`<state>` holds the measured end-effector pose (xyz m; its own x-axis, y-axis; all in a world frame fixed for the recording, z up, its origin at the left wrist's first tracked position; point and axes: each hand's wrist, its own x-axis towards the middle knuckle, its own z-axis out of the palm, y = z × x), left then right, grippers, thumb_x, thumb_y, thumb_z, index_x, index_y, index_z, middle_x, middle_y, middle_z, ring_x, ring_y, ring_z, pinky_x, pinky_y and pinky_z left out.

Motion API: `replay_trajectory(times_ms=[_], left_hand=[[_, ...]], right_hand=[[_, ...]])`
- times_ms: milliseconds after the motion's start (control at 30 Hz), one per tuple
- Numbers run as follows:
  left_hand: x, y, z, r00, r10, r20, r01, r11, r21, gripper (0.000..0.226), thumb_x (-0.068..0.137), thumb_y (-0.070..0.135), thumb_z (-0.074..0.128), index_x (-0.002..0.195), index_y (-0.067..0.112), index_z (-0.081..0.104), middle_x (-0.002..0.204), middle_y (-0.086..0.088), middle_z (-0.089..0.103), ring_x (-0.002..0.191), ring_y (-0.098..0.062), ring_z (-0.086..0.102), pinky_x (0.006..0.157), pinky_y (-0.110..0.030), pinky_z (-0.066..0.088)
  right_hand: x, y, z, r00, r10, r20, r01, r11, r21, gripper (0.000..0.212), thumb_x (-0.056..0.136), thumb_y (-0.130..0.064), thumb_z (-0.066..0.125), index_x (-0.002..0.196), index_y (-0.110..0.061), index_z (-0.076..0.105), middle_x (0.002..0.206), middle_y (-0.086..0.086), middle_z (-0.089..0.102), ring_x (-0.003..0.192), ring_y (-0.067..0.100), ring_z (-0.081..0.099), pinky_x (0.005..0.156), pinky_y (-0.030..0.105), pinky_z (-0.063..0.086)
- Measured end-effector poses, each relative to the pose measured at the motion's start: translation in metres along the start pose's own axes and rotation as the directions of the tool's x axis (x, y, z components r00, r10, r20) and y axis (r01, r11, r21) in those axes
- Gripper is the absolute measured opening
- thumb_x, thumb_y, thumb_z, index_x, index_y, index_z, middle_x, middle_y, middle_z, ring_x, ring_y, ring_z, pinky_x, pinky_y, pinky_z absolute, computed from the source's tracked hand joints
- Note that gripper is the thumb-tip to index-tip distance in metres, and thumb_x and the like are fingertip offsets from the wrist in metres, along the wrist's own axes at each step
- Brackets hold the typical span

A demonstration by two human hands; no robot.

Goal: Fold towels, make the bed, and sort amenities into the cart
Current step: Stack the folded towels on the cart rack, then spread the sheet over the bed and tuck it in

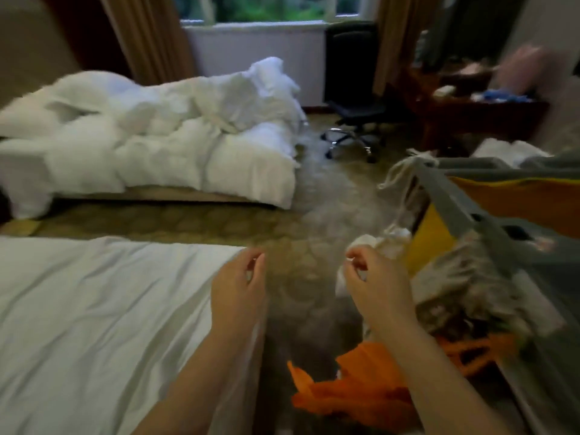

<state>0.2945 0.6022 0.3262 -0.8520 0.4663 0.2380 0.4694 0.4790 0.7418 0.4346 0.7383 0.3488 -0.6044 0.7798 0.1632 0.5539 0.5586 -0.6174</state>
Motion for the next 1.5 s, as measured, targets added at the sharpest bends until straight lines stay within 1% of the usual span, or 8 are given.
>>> replay_trajectory(times_ms=[200, 433, 733, 867, 1000, 1100, 1267, 1500], left_hand=[[0.074, -0.073, -0.006, 0.981, -0.165, -0.106, 0.170, 0.985, 0.034, 0.021, 0.097, 0.029, 0.047, 0.104, 0.020, 0.065, 0.088, 0.011, 0.063, 0.084, -0.005, 0.056, 0.073, -0.023, 0.039], [0.209, -0.133, -0.012, 0.974, -0.202, -0.104, 0.215, 0.966, 0.142, 0.024, 0.097, 0.026, 0.049, 0.110, 0.015, 0.066, 0.099, 0.002, 0.069, 0.084, -0.005, 0.054, 0.073, -0.021, 0.036], [0.299, -0.177, -0.012, 0.933, -0.327, -0.149, 0.343, 0.934, 0.101, 0.021, 0.097, 0.026, 0.050, 0.108, 0.016, 0.065, 0.086, 0.009, 0.060, 0.083, -0.009, 0.058, 0.064, -0.011, 0.036], [0.331, -0.193, -0.003, 0.885, -0.413, -0.216, 0.443, 0.889, 0.115, 0.023, 0.097, 0.027, 0.048, 0.108, 0.015, 0.065, 0.087, 0.010, 0.059, 0.078, -0.004, 0.053, 0.060, -0.002, 0.031], [0.365, -0.213, 0.012, 0.807, -0.496, -0.320, 0.561, 0.814, 0.153, 0.022, 0.097, 0.026, 0.048, 0.105, 0.014, 0.065, 0.089, 0.005, 0.064, 0.077, -0.006, 0.053, 0.059, -0.003, 0.031], [0.390, -0.225, 0.034, 0.689, -0.589, -0.423, 0.689, 0.713, 0.129, 0.020, 0.097, 0.024, 0.049, 0.104, 0.014, 0.065, 0.085, 0.003, 0.064, 0.073, -0.007, 0.052, 0.057, -0.005, 0.033], [0.402, -0.212, 0.067, 0.308, -0.756, -0.577, 0.888, 0.446, -0.110, 0.021, 0.097, 0.023, 0.048, 0.106, 0.013, 0.064, 0.083, 0.001, 0.065, 0.074, -0.013, 0.055, 0.058, -0.019, 0.033], [0.393, -0.191, 0.095, -0.088, -0.740, -0.666, 0.935, 0.170, -0.312, 0.023, 0.098, 0.026, 0.046, 0.111, 0.015, 0.062, 0.080, 0.002, 0.060, 0.070, -0.011, 0.052, 0.056, -0.018, 0.032]], right_hand=[[0.083, -0.029, 0.092, 0.981, -0.098, 0.168, 0.102, 0.995, -0.015, 0.018, 0.094, -0.029, 0.051, 0.106, -0.022, 0.062, 0.096, -0.001, 0.066, 0.089, 0.019, 0.060, 0.079, 0.041, 0.051], [0.202, -0.092, 0.199, 0.930, -0.144, 0.339, 0.149, 0.989, 0.013, 0.021, 0.094, -0.028, 0.050, 0.110, -0.022, 0.061, 0.096, -0.003, 0.066, 0.089, 0.019, 0.060, 0.082, 0.044, 0.050], [0.281, -0.080, 0.270, 0.836, -0.048, 0.547, 0.015, 0.998, 0.065, 0.015, 0.096, -0.022, 0.050, 0.108, -0.021, 0.060, 0.094, -0.002, 0.064, 0.083, 0.012, 0.059, 0.070, 0.028, 0.051], [0.322, -0.072, 0.307, 0.740, -0.070, 0.669, 0.037, 0.997, 0.063, 0.011, 0.097, -0.021, 0.050, 0.104, -0.023, 0.058, 0.089, -0.008, 0.058, 0.079, 0.004, 0.054, 0.060, 0.016, 0.038], [0.385, -0.089, 0.357, 0.597, -0.190, 0.780, 0.147, 0.981, 0.127, 0.008, 0.097, -0.024, 0.051, 0.102, -0.028, 0.056, 0.088, -0.012, 0.058, 0.079, 0.000, 0.054, 0.063, 0.015, 0.041], [0.448, -0.114, 0.393, 0.477, -0.330, 0.815, 0.282, 0.935, 0.213, 0.009, 0.097, -0.026, 0.050, 0.103, -0.029, 0.056, 0.089, -0.012, 0.059, 0.078, 0.000, 0.055, 0.063, 0.016, 0.042], [0.536, -0.181, 0.415, 0.194, -0.526, 0.828, 0.498, 0.780, 0.379, 0.017, 0.098, -0.030, 0.049, 0.112, -0.025, 0.057, 0.090, -0.013, 0.058, 0.080, 0.003, 0.056, 0.068, 0.016, 0.045], [0.553, -0.252, 0.429, -0.202, -0.669, 0.715, 0.516, 0.548, 0.658, 0.011, 0.098, -0.029, 0.049, 0.107, -0.029, 0.056, 0.083, -0.020, 0.054, 0.073, 0.003, 0.056, 0.064, 0.015, 0.046]])
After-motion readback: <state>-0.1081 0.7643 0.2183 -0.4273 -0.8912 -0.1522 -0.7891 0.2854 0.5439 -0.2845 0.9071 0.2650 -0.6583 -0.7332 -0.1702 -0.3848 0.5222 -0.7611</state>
